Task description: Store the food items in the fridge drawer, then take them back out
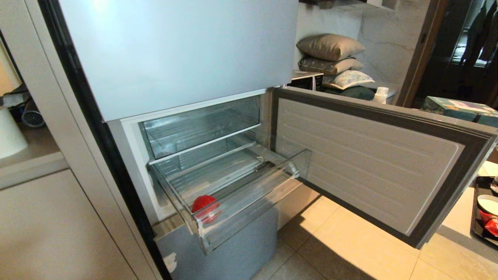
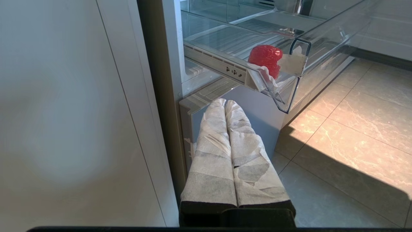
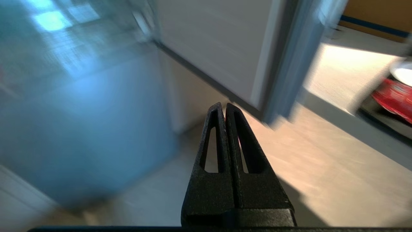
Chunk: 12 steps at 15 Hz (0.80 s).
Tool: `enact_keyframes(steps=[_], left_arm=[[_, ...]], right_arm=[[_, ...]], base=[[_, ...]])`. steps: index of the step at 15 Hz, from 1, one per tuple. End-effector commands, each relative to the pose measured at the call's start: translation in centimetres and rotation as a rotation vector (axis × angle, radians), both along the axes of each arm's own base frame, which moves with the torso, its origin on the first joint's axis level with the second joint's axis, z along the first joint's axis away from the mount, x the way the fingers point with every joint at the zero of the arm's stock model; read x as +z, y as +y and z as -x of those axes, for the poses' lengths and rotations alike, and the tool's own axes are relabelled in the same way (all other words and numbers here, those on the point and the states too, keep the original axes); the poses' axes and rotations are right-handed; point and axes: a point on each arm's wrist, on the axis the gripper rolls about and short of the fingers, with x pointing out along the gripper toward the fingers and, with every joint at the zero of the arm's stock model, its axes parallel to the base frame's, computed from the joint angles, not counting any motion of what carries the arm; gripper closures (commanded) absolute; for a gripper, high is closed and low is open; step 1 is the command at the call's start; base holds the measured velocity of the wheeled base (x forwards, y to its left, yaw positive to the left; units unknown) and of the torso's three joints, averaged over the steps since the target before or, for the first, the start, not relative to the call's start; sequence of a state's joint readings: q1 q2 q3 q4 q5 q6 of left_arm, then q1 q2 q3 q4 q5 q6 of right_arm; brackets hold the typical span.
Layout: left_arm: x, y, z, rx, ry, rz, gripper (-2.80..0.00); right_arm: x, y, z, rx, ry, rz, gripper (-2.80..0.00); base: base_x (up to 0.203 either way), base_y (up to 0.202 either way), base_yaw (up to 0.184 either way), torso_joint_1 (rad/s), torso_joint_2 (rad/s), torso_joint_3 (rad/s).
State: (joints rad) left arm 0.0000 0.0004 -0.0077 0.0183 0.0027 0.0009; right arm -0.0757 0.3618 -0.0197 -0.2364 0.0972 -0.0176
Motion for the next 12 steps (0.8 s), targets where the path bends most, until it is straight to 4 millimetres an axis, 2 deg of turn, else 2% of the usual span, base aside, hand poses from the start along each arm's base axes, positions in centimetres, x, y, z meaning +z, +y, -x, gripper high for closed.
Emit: enact_keyframes(steps=[1, 4, 9, 12], left_arm=[[0.0, 0.0, 0.0, 0.000, -0.002, 0.001, 0.00], [0.0, 0.0, 0.0, 0.000, -0.002, 0.001, 0.00], [0.0, 0.0, 0.0, 0.000, -0.002, 0.001, 0.00], [0.0, 0.0, 0.0, 0.000, -0.002, 0.001, 0.00]], right_arm=[[-2.3, 0.0, 2.9, -0.003, -0.100, 0.050, 0.00], [-3.3, -0.1, 3.4, -0.024, -0.098, 0.073, 0.00], [-3.3, -0.1, 3.4, -0.028, -0.099, 0.063, 0.00], [-3.3, -0.1, 3.4, -0.028, -0.098, 0.063, 0.00]], base=[[0.000, 0.000, 0.000, 0.000, 0.00, 0.000], [0.000, 0.000, 0.000, 0.000, 0.00, 0.000], [0.000, 0.000, 0.000, 0.000, 0.00, 0.000], [0.003, -0.013, 0.109, 0.003, 0.00, 0.002]])
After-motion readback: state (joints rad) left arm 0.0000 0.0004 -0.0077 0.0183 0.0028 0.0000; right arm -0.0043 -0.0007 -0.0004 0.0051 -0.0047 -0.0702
